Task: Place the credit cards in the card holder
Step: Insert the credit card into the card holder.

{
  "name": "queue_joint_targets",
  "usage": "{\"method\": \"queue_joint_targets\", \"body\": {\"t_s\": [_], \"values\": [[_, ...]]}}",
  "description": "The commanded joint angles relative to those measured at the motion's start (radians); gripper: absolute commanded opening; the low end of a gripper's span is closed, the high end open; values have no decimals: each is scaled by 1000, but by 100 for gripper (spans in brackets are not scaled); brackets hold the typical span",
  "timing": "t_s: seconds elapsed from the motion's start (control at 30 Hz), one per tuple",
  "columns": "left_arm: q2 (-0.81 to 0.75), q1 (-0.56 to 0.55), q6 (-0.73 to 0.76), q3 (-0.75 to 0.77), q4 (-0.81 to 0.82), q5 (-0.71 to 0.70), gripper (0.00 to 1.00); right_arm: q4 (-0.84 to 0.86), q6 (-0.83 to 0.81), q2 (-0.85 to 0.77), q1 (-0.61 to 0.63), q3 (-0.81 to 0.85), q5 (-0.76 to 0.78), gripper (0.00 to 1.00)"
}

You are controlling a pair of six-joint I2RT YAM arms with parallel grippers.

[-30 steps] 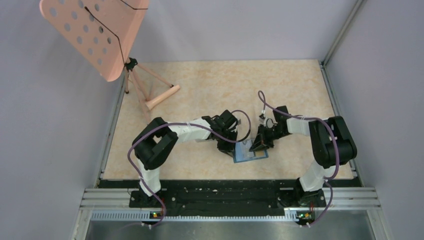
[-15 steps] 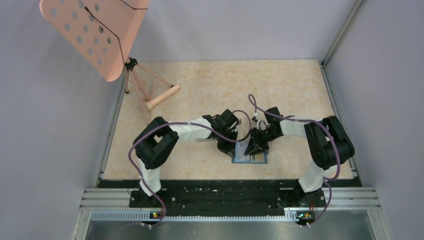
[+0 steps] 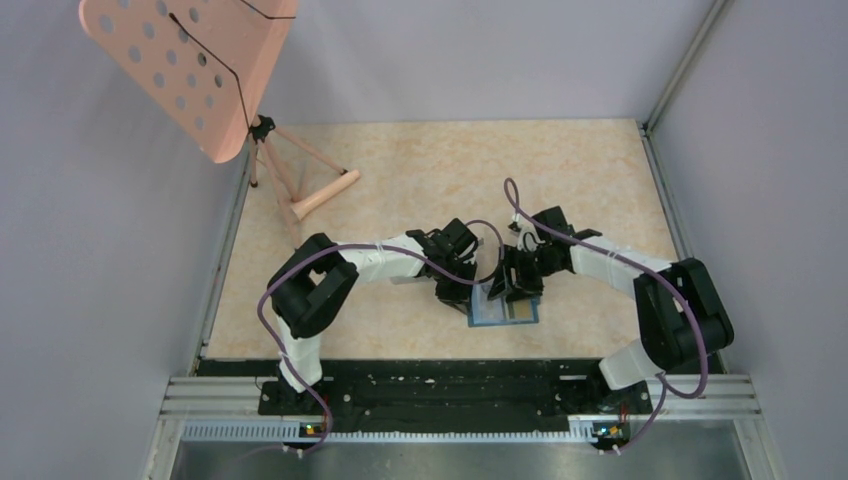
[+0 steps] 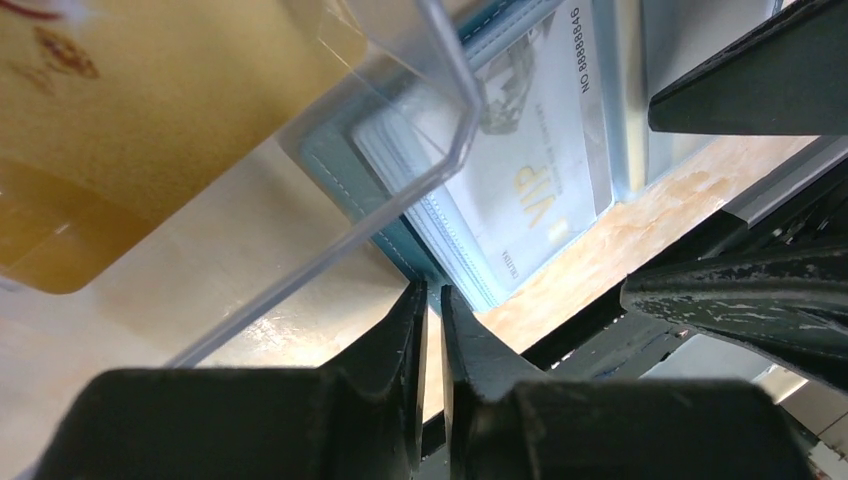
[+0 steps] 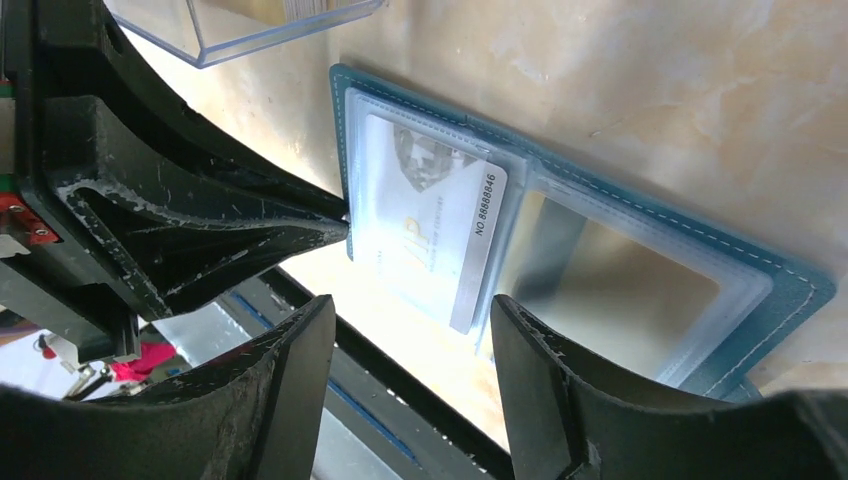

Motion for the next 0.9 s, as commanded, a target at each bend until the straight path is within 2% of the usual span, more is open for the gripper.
{"method": "queue_joint_targets", "body": {"t_s": [0.0,0.3,0.4,0.5,0.67,0.83,0.87], "values": [[15,13,-3,8,-28,-53,16,4,-9,-15,7,34,32,59],[35,14,-2,13,-28,-46,18,111,26,71,22,19,-107,52],[24,14,-3,11,-30,-50,19,128,34,68,21,17,-130,44],[-6,15,-11,-4,-27,-64,27,116,35,48,21,18,-115,33],[-72,56,-66,-77,53,-13,50,63,23,-22,18,19,-21,23],[-94,120,-146,-168,197,109,57,43,44,-94,-41,-25,61,1],[-94,129,-165,-184,221,123,58,36,49,-102,-65,-35,76,0]]}}
